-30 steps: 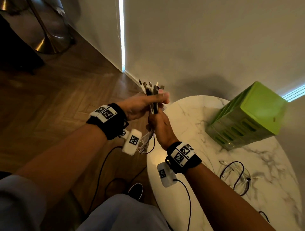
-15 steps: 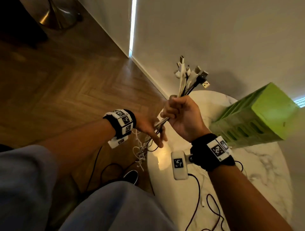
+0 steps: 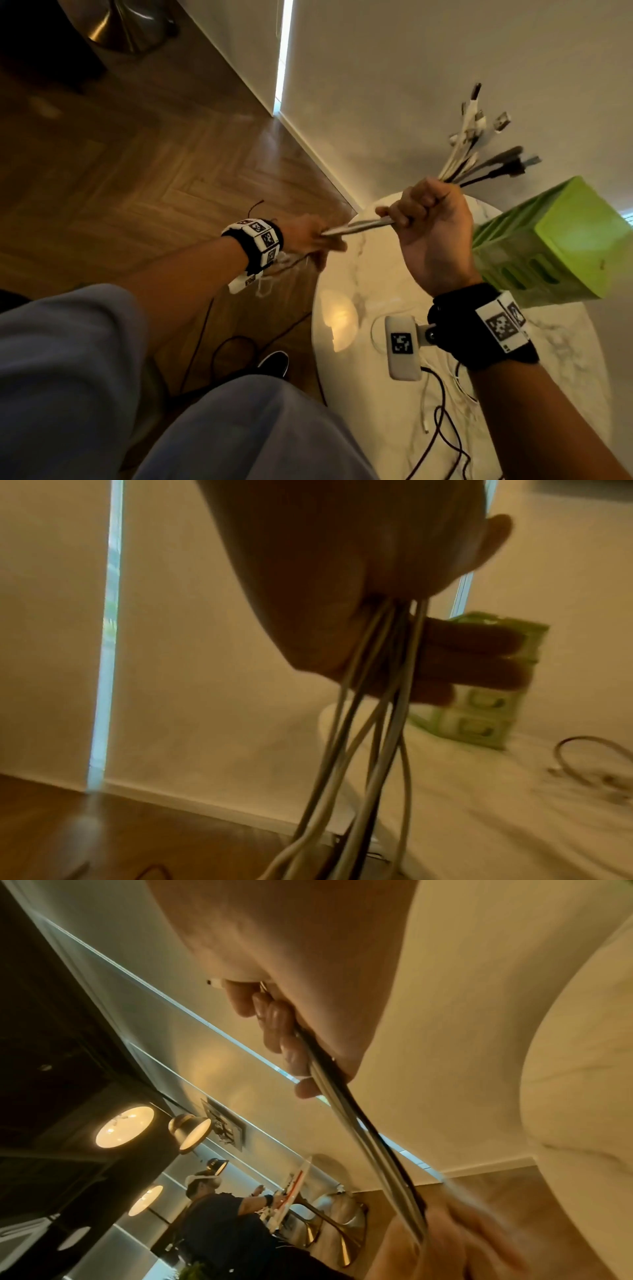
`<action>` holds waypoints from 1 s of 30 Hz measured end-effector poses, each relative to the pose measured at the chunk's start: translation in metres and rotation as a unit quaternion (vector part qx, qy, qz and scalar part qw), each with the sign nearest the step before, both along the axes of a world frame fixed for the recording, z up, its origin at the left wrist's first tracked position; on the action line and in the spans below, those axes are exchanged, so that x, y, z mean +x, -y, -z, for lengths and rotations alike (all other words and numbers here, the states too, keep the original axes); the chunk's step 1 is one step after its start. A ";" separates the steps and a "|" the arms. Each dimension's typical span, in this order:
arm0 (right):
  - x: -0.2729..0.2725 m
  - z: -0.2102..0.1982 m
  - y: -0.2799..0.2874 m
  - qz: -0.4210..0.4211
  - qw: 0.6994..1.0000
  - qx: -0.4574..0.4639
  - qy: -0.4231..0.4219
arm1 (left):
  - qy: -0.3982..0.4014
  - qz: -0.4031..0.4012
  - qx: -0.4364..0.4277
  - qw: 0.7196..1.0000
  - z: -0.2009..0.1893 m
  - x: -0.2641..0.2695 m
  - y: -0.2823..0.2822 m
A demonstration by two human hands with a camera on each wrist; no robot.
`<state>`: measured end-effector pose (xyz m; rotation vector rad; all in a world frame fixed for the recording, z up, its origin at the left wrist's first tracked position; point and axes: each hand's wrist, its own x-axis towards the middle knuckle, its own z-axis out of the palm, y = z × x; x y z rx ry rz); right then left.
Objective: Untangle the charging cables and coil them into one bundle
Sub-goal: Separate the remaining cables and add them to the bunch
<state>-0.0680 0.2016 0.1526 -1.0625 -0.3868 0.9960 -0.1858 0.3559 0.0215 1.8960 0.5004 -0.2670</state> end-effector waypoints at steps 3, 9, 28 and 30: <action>0.008 0.008 0.003 0.000 0.999 -0.047 0.017 | -0.068 0.104 0.012 0.992 0.009 -0.001 0.017; 0.008 0.019 0.027 -0.034 0.992 -0.090 0.081 | -0.050 0.167 0.080 0.982 0.002 -0.008 0.037; -0.004 0.076 0.133 -0.067 0.964 -0.192 0.173 | 0.127 0.328 -0.030 0.935 -0.104 0.087 0.138; -0.007 0.105 0.134 -0.135 0.910 -0.280 0.275 | 0.088 0.378 -0.032 0.921 -0.108 0.092 0.146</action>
